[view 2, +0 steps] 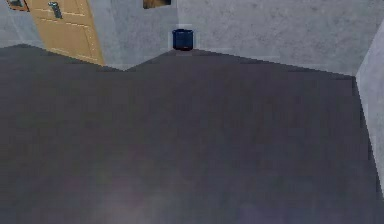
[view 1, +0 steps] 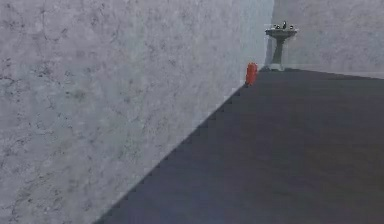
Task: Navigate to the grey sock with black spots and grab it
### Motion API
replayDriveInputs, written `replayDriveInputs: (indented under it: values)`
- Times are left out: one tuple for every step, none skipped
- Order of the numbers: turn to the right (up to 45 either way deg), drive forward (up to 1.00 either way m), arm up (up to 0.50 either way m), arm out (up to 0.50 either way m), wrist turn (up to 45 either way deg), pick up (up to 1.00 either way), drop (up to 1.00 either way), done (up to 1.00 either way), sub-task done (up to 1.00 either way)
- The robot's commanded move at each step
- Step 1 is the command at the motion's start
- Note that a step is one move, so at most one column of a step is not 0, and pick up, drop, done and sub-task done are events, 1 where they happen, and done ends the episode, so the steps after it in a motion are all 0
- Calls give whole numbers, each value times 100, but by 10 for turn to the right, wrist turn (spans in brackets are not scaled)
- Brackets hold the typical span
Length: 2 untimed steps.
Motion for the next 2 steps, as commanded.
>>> replayDriveInputs:
  values:
    - [450, 0, 0, 0, 0, 0, 0, 0, 0]
    - [450, 0, 0, 0, 0, 0, 0, 0, 0]
